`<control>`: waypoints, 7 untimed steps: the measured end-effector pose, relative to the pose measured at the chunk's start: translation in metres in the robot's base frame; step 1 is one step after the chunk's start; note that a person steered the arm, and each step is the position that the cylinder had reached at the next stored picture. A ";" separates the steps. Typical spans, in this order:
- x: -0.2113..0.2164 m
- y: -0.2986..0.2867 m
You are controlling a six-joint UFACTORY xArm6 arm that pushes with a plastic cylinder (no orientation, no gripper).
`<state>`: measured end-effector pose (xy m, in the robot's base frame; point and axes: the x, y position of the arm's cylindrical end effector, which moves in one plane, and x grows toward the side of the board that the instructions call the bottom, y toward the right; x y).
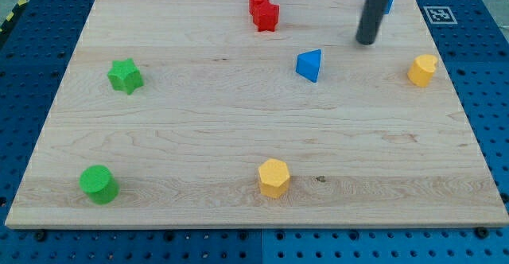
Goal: Move the blue cube closer to the blue triangle
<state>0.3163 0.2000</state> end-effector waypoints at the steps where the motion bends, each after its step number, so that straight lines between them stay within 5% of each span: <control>1: -0.019 0.057; 3: -0.117 0.085; 7: -0.101 0.041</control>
<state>0.2155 0.2409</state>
